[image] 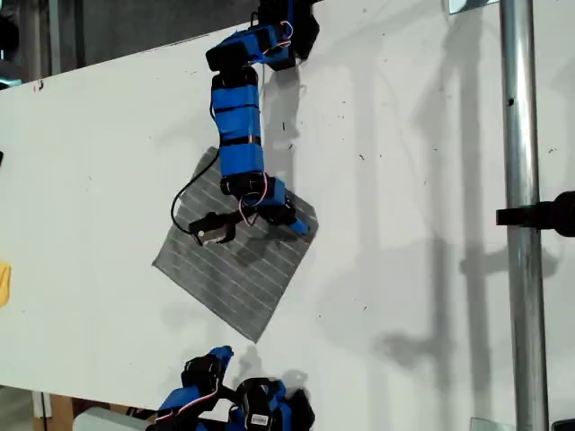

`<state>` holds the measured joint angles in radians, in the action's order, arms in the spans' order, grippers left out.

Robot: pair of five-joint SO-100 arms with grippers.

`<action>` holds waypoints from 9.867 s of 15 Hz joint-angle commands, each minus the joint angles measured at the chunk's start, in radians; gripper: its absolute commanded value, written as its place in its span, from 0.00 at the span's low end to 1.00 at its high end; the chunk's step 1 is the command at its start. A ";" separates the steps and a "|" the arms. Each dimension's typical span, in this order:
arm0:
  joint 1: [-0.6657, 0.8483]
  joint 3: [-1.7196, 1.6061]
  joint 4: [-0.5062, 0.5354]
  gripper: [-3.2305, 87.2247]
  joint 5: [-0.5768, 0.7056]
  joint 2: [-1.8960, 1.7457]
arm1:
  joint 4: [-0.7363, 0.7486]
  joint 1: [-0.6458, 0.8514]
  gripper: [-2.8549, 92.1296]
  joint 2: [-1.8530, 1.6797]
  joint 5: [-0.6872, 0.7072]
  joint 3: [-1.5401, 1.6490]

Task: Grasp corners of a towel and fold twice.

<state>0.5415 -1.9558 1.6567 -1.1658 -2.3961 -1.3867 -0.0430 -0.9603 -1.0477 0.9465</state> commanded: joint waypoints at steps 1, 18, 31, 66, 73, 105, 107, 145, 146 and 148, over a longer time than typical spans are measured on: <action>0.015 0.002 -0.006 0.00 -0.006 -0.011 | 0.003 0.003 0.33 0.026 0.014 -0.058; -0.071 0.100 -0.026 0.32 0.166 0.207 | 0.000 0.003 0.03 0.117 -0.026 -0.035; 0.153 -0.512 -0.647 0.32 0.161 0.440 | 0.017 -0.035 0.03 0.075 -0.048 -0.017; 0.284 1.063 -0.213 0.00 0.457 1.169 | 0.003 0.644 0.03 -0.815 0.420 0.603; 0.213 0.962 -0.230 0.00 0.408 1.186 | 0.086 0.393 0.03 -0.769 0.238 0.735; 0.092 -0.176 -0.367 0.13 0.273 0.124 | 0.008 0.531 0.34 -1.838 -0.115 1.555; 0.087 -0.140 -0.403 0.20 0.284 0.170 | 0.032 0.503 0.34 -1.824 -0.120 1.551; 0.054 -0.110 -0.419 0.30 0.252 0.256 | -0.035 0.187 0.03 -0.592 -0.008 0.397; 0.052 -0.112 -0.420 0.30 0.247 0.255 | -0.029 0.261 0.03 -0.684 0.041 0.460; 0.049 -0.115 -0.419 0.30 0.245 0.244 | -0.025 0.397 0.03 -0.759 0.141 0.522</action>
<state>0.6059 -2.0770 1.2471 -0.9143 -2.1154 -1.4159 0.2807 -1.6183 -0.9695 1.4542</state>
